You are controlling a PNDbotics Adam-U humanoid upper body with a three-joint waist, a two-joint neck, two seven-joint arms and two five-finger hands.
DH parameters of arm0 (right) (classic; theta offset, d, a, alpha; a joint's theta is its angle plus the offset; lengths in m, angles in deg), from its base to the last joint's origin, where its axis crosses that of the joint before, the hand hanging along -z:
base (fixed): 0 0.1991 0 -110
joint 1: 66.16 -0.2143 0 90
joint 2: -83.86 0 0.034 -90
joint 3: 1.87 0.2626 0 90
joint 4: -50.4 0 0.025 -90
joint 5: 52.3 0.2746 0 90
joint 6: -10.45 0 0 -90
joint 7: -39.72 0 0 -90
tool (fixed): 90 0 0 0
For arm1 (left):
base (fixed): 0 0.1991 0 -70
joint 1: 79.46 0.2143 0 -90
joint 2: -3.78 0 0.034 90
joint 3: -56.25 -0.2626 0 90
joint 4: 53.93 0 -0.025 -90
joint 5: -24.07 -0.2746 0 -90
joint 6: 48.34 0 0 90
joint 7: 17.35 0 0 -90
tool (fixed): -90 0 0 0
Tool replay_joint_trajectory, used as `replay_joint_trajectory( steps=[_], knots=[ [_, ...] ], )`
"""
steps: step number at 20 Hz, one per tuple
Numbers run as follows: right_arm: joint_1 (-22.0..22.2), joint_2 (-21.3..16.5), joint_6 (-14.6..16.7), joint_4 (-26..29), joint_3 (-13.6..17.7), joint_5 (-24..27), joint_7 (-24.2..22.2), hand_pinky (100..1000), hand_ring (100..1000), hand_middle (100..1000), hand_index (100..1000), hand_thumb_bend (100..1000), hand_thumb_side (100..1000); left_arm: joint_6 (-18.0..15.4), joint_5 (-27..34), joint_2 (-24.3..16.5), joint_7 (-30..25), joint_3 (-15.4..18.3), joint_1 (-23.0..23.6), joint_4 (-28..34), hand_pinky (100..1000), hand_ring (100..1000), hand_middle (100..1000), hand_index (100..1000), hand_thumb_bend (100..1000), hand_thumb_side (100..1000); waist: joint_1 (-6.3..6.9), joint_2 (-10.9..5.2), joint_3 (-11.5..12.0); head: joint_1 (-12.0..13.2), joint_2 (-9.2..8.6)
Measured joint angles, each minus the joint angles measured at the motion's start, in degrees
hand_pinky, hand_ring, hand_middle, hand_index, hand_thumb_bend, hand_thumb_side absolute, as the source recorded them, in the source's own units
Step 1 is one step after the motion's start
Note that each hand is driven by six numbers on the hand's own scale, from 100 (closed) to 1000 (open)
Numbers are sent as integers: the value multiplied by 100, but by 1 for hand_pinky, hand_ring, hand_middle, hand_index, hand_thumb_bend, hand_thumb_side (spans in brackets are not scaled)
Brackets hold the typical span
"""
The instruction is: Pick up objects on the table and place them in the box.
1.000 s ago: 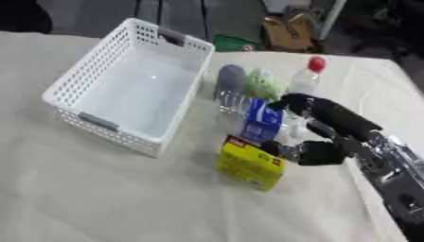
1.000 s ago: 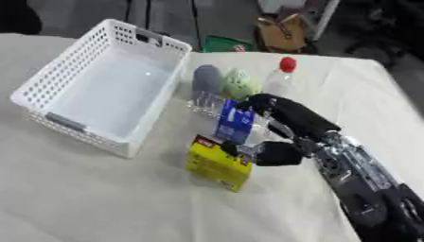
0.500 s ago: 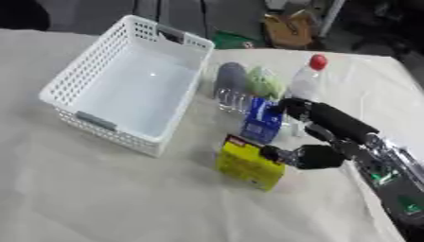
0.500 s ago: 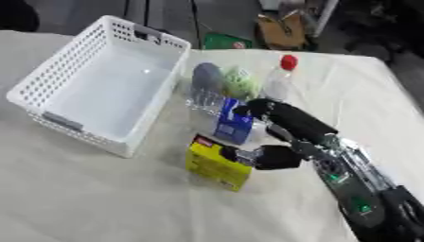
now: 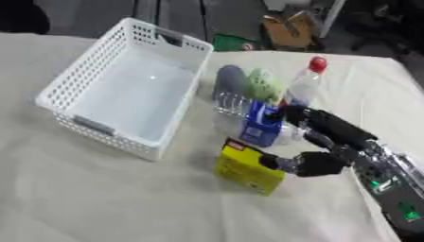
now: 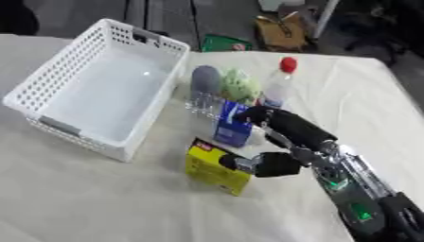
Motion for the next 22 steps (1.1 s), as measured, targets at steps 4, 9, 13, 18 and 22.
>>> replay_joint_trajectory(
  steps=[4, 9, 13, 18, 22],
  knots=[
    [0, 0, 8, 0, -1, -1, -11, 920, 954, 789, 916, 653, 958, 6, 0, 0, -10, 0, -2, 0, 808, 795, 777, 783, 100, 714, 1, 17, -3, 1, -1],
    [0, 2, 17, 0, -7, -14, -25, 920, 954, 790, 916, 662, 952, 16, 6, 0, -21, -1, -40, 0, 808, 795, 777, 783, 100, 714, -3, 17, -6, 21, -1],
    [-3, 52, 33, -1, -41, -56, -38, 919, 952, 789, 915, 662, 940, 23, 33, 0, -27, -4, -43, 0, 808, 795, 777, 783, 100, 714, -20, 17, -11, 53, -31],
    [-49, 123, 45, -8, -93, -116, -49, 915, 951, 789, 914, 653, 903, 34, 46, 0, -34, -23, -44, 0, 807, 795, 778, 783, 100, 714, -23, 16, -13, 75, -52],
    [-73, 163, 63, -38, -145, -180, -77, 915, 952, 790, 914, 660, 909, 36, 49, 0, -38, -34, -48, 0, 807, 796, 778, 783, 100, 713, -23, 16, -4, 77, -99]
  ],
)
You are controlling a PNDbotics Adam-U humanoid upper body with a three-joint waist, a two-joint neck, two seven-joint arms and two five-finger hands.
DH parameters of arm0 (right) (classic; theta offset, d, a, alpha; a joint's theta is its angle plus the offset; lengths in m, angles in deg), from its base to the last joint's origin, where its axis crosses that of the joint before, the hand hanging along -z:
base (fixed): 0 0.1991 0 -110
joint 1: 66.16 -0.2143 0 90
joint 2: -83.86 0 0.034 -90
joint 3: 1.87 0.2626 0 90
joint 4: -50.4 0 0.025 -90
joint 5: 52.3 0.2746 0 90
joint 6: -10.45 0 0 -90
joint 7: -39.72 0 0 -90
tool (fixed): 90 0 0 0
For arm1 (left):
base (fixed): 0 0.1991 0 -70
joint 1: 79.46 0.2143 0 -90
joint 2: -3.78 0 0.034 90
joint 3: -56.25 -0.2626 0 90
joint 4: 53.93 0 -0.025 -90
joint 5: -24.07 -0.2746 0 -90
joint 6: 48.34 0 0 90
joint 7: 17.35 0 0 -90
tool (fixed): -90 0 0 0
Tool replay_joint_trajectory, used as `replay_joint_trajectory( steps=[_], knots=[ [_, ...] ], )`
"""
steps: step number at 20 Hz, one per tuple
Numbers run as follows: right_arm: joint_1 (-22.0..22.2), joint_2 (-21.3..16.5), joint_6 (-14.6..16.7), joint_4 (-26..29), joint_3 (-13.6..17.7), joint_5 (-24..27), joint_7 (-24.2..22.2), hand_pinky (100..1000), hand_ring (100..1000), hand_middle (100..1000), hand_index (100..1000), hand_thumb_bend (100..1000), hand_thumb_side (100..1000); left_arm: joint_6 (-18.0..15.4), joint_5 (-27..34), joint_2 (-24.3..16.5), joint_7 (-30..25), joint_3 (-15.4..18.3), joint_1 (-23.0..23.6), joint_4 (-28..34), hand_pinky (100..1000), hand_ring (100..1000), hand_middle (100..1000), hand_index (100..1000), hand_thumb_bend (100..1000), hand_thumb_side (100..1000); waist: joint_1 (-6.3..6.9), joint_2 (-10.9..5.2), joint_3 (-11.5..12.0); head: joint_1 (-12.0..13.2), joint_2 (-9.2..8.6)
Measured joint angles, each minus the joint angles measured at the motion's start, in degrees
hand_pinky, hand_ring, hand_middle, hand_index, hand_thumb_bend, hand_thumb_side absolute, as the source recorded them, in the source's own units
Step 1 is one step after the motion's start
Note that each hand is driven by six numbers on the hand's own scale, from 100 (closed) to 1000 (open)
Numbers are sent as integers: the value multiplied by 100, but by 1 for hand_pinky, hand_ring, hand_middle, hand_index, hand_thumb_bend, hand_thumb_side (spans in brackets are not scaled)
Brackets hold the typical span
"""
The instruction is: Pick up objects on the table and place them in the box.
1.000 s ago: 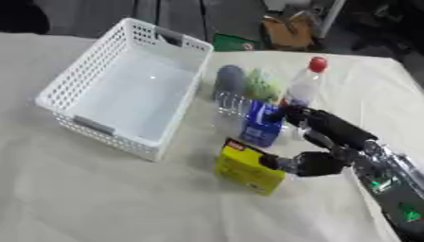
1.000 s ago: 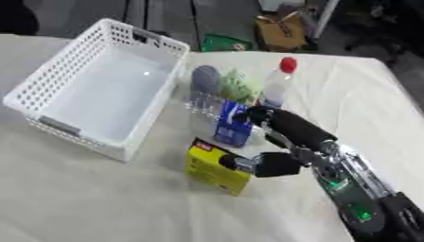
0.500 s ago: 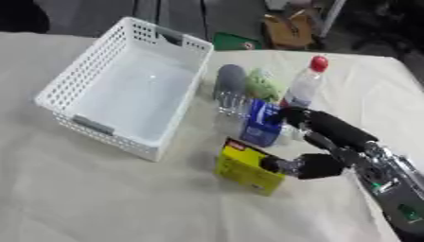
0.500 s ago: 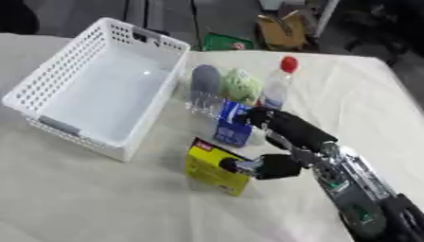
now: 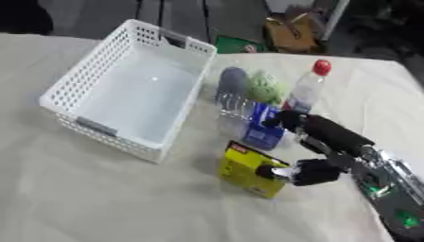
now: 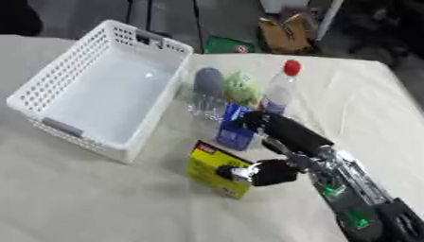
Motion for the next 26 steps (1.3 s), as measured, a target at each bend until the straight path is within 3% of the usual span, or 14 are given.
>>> replay_joint_trajectory(
  steps=[16, 17, 26],
  knots=[
    [-80, 42, -30, -232, -110, 55, -166, 913, 954, 789, 916, 625, 879, 34, 4, 0, -71, -3, -43, 0, 807, 797, 779, 782, 100, 715, -14, 74, 28, -40, -147],
    [-90, 42, -33, -245, -117, 56, -168, 915, 957, 790, 920, 583, 901, 33, 5, 1, -79, -4, -44, 0, 807, 797, 779, 782, 100, 713, -11, 74, 28, -44, -150],
    [-661, 43, 21, -746, -429, 327, -187, 912, 956, 790, 920, 543, 910, 41, 49, 1, -110, -40, -44, 0, 807, 797, 780, 782, 100, 711, -1, 73, 73, -88, -151]
  ],
)
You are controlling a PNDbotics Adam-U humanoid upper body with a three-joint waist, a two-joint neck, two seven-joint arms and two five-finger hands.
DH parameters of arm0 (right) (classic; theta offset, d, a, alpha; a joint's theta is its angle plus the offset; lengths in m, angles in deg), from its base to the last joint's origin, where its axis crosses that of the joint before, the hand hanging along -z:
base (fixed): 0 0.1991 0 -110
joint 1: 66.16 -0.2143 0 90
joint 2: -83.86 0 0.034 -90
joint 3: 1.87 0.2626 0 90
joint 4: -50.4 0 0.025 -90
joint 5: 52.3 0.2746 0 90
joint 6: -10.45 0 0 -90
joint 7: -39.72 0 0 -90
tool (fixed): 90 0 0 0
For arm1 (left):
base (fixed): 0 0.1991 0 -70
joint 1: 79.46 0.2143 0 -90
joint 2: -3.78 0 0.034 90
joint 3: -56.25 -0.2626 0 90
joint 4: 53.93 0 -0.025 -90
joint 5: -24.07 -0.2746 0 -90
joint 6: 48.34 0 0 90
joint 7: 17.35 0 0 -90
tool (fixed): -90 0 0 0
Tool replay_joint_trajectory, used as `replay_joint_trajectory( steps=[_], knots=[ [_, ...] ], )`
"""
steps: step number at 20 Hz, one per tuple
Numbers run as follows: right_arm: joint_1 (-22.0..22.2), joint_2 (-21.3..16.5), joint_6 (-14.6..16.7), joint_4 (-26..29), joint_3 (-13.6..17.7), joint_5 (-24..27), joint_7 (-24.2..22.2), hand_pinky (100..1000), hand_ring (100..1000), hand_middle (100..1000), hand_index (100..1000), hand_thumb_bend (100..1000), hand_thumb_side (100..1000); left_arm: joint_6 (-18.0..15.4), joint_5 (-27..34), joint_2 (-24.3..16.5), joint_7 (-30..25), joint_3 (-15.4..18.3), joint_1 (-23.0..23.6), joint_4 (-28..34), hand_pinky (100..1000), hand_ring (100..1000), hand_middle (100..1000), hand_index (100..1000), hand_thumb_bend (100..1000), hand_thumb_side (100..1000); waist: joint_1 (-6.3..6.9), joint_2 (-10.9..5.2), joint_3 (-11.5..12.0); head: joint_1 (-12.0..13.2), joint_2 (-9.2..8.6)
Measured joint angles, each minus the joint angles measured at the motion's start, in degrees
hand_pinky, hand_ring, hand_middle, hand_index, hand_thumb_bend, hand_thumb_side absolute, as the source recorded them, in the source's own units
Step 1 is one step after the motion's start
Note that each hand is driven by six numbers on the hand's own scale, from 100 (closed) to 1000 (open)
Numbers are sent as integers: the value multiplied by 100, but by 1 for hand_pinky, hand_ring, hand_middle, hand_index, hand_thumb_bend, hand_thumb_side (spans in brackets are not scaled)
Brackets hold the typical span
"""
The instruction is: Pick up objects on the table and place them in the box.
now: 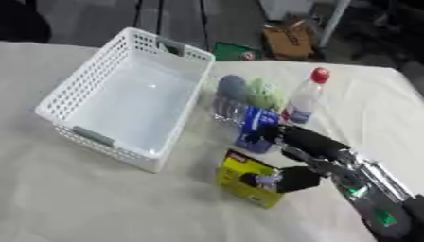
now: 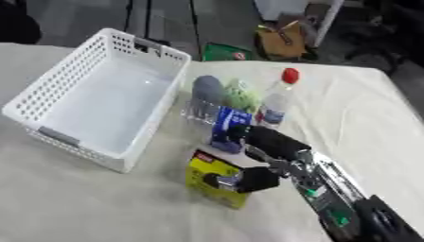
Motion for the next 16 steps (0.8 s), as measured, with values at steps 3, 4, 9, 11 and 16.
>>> replay_joint_trajectory(
  steps=[3, 4, 9, 11, 16],
  knots=[
    [-12, 7, -14, -39, -25, 2, 49, 912, 957, 789, 919, 560, 900, 0, 5, 0, -18, -11, -1, 0, 807, 797, 780, 782, 100, 709, 3, 0, -3, -8, -3],
    [-7, 19, -18, -49, -25, -2, 56, 912, 957, 790, 919, 565, 900, 0, 7, 1, -26, -16, -3, 0, 807, 797, 780, 782, 100, 709, 5, 1, -4, -11, -7],
    [41, 51, -14, -51, -24, -8, 50, 912, 957, 787, 915, 572, 891, -2, 13, 1, -52, -29, -6, 0, 807, 798, 780, 781, 100, 705, 16, 1, -10, -20, -44],
    [81, 51, -7, -20, -23, -16, 35, 912, 957, 787, 915, 570, 891, -8, 16, 1, -58, -29, -4, 0, 807, 798, 780, 781, 100, 705, 31, 1, -17, -20, -44],
    [217, 32, -36, -1, -26, -52, -18, 913, 953, 787, 911, 555, 906, -14, 22, 1, -65, -29, 0, 0, 806, 798, 780, 782, 100, 703, 50, 43, -61, -14, -43]
  ],
)
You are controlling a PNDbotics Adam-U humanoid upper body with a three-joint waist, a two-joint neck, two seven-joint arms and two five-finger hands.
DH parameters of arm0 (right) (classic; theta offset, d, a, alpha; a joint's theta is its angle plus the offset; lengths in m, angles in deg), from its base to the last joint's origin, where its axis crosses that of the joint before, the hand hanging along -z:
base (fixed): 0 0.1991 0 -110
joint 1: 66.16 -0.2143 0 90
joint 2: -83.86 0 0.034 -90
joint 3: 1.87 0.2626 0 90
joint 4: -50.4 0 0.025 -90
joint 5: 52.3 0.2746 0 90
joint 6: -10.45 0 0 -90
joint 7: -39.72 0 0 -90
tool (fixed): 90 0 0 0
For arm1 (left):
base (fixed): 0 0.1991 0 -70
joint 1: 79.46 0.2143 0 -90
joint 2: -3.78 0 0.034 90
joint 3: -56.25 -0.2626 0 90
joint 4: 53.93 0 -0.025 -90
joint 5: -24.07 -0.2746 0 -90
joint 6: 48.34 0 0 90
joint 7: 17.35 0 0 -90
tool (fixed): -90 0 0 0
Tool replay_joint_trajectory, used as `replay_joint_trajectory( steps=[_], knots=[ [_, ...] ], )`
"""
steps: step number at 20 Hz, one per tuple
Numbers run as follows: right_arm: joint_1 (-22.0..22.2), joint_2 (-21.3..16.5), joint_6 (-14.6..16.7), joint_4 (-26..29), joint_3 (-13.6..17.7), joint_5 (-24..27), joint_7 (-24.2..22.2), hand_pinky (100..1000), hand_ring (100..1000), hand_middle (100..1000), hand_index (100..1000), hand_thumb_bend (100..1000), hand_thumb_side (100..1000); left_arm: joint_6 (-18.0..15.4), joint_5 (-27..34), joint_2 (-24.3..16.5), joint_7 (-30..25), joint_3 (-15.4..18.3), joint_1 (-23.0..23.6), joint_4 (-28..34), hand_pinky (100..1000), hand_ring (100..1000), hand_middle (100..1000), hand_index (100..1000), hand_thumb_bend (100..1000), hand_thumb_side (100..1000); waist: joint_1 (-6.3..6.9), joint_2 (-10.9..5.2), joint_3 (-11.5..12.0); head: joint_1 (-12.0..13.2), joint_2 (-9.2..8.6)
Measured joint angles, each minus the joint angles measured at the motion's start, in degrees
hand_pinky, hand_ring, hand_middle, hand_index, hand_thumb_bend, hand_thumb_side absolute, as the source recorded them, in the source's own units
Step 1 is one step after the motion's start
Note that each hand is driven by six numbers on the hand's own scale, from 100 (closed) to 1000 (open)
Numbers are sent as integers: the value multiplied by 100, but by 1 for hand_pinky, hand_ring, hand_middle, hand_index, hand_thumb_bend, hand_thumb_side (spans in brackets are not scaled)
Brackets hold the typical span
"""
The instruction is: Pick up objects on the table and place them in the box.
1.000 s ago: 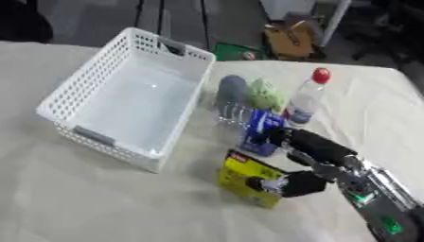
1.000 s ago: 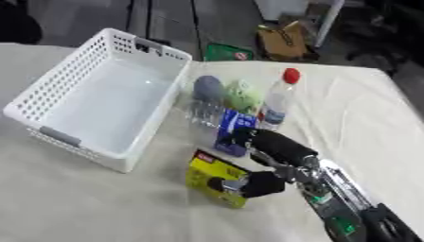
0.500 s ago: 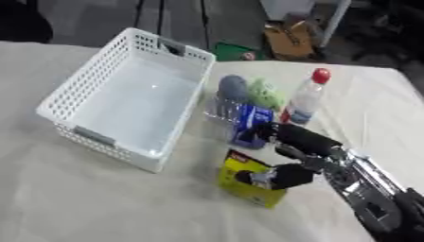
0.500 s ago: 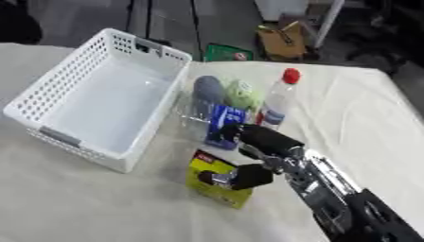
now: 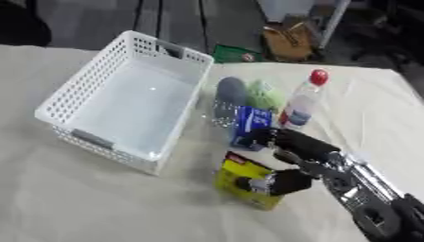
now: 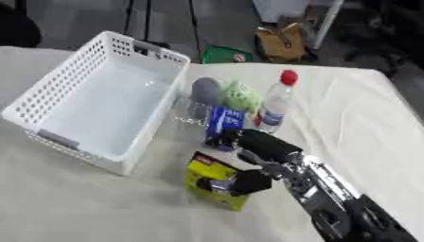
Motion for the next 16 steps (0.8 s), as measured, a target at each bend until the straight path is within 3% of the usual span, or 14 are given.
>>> replay_joint_trajectory(
  steps=[16],
  knots=[
    [65, -101, -140, 69, 3, -152, -34, 909, 947, 771, 888, 561, 897, -1, 1, 0, -27, 0, -13, 0, 805, 800, 777, 780, 100, 703, 13, 63, -28, 3, -4]
  ],
)
